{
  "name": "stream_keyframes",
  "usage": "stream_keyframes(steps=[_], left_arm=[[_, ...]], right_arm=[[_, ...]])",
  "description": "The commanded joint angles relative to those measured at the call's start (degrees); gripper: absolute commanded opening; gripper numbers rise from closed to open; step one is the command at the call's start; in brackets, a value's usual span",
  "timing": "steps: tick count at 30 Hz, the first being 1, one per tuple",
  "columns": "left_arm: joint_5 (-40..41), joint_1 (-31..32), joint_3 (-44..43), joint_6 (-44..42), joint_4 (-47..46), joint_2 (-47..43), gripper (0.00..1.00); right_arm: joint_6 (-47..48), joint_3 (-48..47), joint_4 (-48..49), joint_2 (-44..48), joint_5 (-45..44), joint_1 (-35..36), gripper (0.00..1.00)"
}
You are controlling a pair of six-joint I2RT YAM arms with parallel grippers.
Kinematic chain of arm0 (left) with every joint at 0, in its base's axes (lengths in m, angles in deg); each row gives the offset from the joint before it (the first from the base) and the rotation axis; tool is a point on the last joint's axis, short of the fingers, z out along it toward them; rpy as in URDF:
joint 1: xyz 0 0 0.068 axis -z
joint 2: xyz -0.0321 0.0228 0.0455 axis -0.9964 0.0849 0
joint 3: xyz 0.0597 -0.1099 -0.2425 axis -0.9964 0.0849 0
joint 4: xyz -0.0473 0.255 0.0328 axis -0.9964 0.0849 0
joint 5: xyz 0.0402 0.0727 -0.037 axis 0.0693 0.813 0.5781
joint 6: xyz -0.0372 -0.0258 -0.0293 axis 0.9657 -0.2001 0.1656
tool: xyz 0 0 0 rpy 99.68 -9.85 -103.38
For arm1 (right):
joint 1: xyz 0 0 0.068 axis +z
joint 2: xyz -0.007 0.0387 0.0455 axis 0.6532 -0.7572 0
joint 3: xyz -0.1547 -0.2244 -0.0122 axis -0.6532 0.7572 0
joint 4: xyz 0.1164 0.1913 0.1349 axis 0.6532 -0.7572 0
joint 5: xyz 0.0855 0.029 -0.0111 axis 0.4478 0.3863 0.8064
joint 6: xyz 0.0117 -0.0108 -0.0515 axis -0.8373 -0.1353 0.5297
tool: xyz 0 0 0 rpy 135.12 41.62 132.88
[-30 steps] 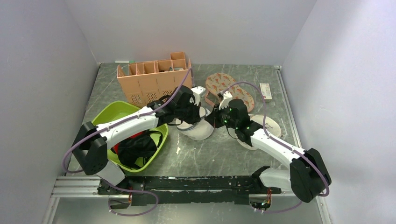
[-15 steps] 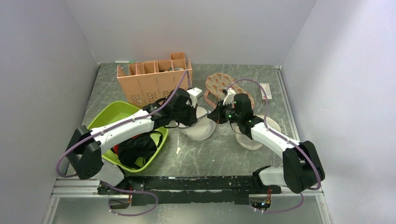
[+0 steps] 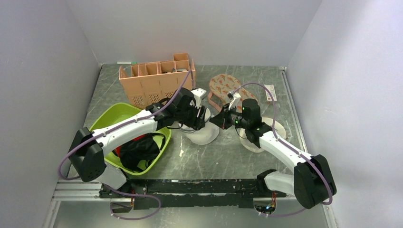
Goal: Unzip the laundry bag and remove the bra
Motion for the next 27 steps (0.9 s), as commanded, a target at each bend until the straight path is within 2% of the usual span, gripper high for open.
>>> stream_keyframes(steps=[1, 9, 16, 21, 27], left_arm=[[-2.56, -0.33, -4.38, 0.06, -0.92, 2.56, 0.68], [-3.51, -0.26, -5.79, 0.19, -2.25, 4.4, 0.55], [-2.81, -0.26, -5.24, -0.44, -1.42, 3.62, 0.24], [-1.03, -0.26, -3.98, -1.28, -0.99, 1.5, 0.09], [-0.07, -0.31, -2.83, -1.49, -0.03, -0.45, 0.07]], right_arm=[[-0.51, 0.82, 1.97, 1.6, 1.75, 1.03, 0.0], [-0.24, 0.79, 2.13, 1.26, 2.65, 2.96, 0.0], [0.89, -0.02, 0.55, 0.85, 0.93, 3.21, 0.0], [-0.2, 0.36, 0.6, 0.11, -2.45, 3.09, 0.0], [-3.28, -1.84, -1.64, -2.43, -9.58, 1.21, 0.0]])
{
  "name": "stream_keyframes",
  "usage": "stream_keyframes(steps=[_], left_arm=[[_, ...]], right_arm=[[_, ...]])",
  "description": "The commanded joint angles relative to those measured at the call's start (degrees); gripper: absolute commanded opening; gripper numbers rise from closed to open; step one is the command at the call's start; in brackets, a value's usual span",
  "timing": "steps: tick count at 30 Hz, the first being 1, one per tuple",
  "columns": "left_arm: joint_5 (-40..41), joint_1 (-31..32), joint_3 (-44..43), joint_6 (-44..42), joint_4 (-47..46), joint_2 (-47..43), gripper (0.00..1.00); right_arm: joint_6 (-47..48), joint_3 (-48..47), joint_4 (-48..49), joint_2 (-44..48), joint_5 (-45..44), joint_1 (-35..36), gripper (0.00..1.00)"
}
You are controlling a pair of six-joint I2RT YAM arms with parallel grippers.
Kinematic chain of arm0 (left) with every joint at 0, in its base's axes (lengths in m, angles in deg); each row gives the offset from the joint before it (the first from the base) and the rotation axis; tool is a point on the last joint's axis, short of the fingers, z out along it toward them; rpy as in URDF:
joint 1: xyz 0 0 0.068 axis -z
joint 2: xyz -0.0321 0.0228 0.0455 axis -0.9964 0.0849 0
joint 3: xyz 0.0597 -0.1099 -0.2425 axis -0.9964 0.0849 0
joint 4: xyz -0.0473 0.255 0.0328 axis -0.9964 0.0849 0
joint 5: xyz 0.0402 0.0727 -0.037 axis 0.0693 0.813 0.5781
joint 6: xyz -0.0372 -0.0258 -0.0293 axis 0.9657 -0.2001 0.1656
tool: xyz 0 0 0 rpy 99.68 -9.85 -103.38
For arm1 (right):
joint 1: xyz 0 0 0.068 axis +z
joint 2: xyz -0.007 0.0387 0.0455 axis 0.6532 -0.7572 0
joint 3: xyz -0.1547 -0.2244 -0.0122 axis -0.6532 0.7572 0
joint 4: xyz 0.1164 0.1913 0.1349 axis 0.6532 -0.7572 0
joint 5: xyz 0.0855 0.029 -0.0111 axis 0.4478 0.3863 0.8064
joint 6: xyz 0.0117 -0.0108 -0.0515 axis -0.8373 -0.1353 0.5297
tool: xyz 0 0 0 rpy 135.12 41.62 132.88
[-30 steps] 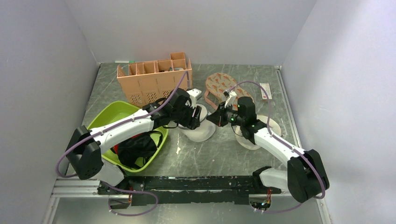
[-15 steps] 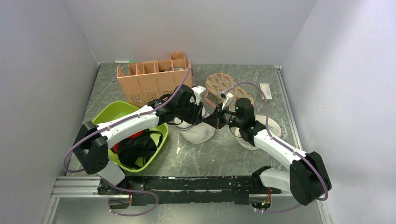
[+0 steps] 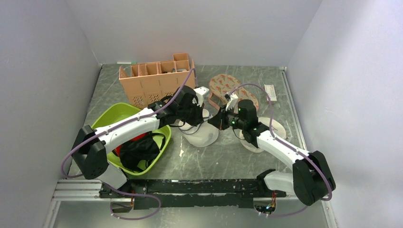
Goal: Unzip the laundry bag and remove the bra
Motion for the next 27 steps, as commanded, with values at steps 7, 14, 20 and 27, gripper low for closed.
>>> stream_keyframes(steps=[7, 14, 20, 27], left_arm=[[2.98, -0.3, 1.57, -0.84, 1.12, -4.17, 0.07], [3.46, -0.29, 1.36, -0.42, 1.42, -3.14, 0.21], [2.23, -0.32, -0.66, -0.24, 1.03, -0.61, 0.55], [-1.65, -0.33, -3.19, 0.88, -1.27, 1.75, 0.69]], right_arm=[[-2.7, -6.08, -3.68, -8.71, -0.99, -7.44, 0.0], [-0.43, -4.6, -0.66, -6.6, 5.45, -7.24, 0.0], [0.27, -1.17, 1.11, -2.97, 9.49, -7.08, 0.0], [-0.04, 0.6, 2.35, 0.0, 10.9, -5.5, 0.0]])
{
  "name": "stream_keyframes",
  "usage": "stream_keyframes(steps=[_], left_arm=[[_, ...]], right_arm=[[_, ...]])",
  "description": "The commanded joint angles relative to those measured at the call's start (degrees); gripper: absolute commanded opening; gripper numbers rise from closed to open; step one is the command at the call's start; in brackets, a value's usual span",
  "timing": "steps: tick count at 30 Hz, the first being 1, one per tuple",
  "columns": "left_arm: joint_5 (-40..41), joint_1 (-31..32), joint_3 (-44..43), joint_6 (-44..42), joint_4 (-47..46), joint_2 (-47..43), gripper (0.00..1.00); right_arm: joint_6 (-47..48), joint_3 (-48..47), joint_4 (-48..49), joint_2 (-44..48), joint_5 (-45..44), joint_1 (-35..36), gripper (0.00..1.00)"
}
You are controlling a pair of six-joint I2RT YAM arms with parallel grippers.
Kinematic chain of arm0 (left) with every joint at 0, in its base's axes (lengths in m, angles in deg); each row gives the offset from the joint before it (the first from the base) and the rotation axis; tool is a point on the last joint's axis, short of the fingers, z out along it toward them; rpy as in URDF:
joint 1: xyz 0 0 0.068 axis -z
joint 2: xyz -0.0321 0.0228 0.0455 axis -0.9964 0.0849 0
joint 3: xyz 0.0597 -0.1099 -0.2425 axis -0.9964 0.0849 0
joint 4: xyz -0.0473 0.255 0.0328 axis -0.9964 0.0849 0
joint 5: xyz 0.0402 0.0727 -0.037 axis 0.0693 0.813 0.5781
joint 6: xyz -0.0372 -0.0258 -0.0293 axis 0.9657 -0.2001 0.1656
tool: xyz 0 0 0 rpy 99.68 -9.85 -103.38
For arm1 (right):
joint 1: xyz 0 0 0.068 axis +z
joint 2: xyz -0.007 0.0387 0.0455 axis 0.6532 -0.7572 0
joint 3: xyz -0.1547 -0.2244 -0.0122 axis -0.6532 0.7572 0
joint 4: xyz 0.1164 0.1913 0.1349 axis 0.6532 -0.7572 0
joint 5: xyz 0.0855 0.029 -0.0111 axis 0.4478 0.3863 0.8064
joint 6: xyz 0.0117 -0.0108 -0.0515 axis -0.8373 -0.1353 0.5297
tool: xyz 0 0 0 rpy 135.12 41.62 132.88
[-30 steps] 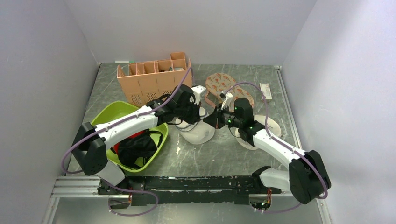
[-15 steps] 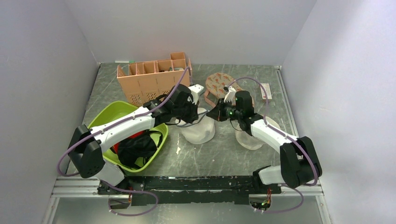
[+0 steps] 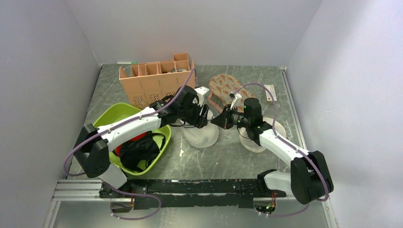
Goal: Unzip the laundry bag and remove the bra
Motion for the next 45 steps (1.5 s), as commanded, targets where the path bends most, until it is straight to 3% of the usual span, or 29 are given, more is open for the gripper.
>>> stream_keyframes(steps=[1, 18, 22, 33, 40, 45], left_arm=[[-3.55, -0.35, -3.29, 0.91, -1.72, 1.7, 0.7], [-6.2, 0.25, -2.39, 2.1, -3.84, 1.8, 0.72], [-4.77, 0.2, -2.14, 1.84, -3.87, 2.12, 0.59], [-1.71, 0.14, -4.03, -1.55, -0.76, 1.68, 0.09], [-0.64, 0.19, -2.59, -3.39, 0.47, -2.74, 0.07], [1.23, 0.21, -0.53, -3.09, 1.24, -5.98, 0.07]], right_arm=[[0.67, 0.68, 2.5, 2.17, 2.07, 1.09, 0.0], [0.11, 1.03, 2.56, 3.71, 1.29, 3.01, 0.0], [0.06, 1.11, 3.06, 3.82, 1.44, 3.35, 0.0], [2.18, 0.52, -0.6, 4.03, -2.18, 3.47, 0.0], [3.62, -1.79, -4.76, 1.94, -14.46, 2.8, 0.0], [3.0, -3.46, -5.41, -0.22, -14.99, -0.42, 0.0]])
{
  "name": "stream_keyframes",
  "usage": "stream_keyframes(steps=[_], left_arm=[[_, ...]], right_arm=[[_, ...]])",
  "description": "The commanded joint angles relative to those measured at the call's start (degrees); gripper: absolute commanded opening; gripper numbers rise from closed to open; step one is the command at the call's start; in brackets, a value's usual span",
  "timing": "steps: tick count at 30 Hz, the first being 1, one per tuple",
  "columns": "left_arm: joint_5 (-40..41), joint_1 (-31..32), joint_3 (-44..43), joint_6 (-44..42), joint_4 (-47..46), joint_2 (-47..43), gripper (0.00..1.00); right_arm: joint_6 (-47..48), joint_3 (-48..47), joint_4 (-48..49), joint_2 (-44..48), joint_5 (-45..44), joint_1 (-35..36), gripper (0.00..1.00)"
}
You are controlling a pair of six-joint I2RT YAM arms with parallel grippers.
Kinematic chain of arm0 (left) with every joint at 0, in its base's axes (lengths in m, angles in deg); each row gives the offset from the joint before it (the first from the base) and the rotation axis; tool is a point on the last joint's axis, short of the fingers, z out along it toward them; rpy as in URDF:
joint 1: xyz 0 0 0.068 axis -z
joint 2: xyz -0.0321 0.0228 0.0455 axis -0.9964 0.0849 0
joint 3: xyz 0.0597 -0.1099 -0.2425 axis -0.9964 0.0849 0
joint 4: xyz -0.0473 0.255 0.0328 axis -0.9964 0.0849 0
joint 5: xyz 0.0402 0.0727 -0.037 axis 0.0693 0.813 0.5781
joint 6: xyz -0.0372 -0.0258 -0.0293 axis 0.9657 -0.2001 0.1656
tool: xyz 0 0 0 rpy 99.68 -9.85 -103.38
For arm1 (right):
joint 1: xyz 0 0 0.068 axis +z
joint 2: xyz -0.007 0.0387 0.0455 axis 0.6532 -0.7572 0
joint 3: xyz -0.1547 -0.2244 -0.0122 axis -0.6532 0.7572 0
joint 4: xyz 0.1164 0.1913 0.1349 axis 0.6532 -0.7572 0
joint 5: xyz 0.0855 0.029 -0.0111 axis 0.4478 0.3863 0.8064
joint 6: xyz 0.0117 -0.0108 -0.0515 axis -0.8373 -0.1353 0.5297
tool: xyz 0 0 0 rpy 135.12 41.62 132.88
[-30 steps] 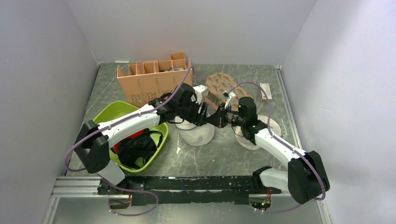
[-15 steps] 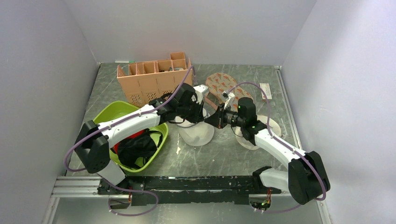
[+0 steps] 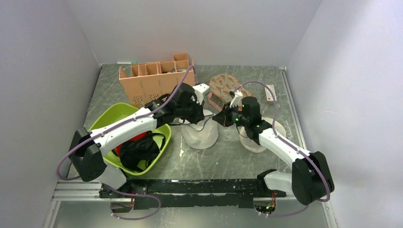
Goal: Unzip the laundry bag and remove the bra
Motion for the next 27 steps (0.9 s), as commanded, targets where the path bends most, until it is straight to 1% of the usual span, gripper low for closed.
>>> stream_keyframes(steps=[1, 5, 6, 7, 8, 10, 12, 13, 15, 18, 23, 27], left_arm=[[3.35, 0.02, 1.5, -0.77, 1.8, -4.92, 0.07], [3.95, 0.03, 2.35, -0.22, 2.32, -5.44, 0.07], [4.01, 0.0, 2.43, -0.05, 2.34, -5.28, 0.08], [4.18, 0.03, 2.4, 0.1, 2.37, -5.05, 0.1], [4.31, 0.04, 2.2, 0.27, 2.45, -4.6, 0.17], [4.24, 0.09, 1.35, 0.35, 3.04, -3.25, 0.36], [3.88, 0.05, 0.37, 0.47, 3.47, -1.63, 0.51], [3.51, 0.07, -0.07, 0.65, 3.36, -0.86, 0.57], [2.12, 0.01, -1.07, 0.74, 3.22, 0.29, 0.66], [0.42, 0.1, -1.53, 0.9, 1.46, 1.27, 0.68], [-0.76, 0.34, -1.88, 1.41, 0.93, 2.54, 0.65], [-1.3, 0.6, -1.53, 1.67, 0.72, 2.78, 0.68]], right_arm=[[1.31, -2.29, -1.83, -1.83, -3.56, -2.98, 0.0], [2.79, -1.91, 0.11, -1.71, 3.42, -2.99, 0.0], [2.96, -1.58, 0.9, -1.46, 5.54, -2.95, 0.0], [2.99, -1.08, 1.67, -1.1, 7.36, -2.93, 0.0], [2.96, -0.61, 2.53, -0.7, 8.89, -2.88, 0.0], [2.76, 0.06, 3.21, 0.19, 11.02, -2.71, 0.0], [2.44, 0.58, 3.68, 1.22, 12.58, -2.44, 0.0], [2.33, 0.89, 3.9, 1.62, 12.97, -2.28, 0.0], [2.08, 1.31, 4.03, 2.28, 13.18, -1.78, 0.0], [1.68, 1.69, 4.24, 2.66, 13.91, -0.98, 0.0], [1.03, 2.22, 4.97, 2.82, 14.1, 0.23, 0.0], [0.87, 2.6, 5.63, 2.61, 13.61, 1.24, 0.0]])
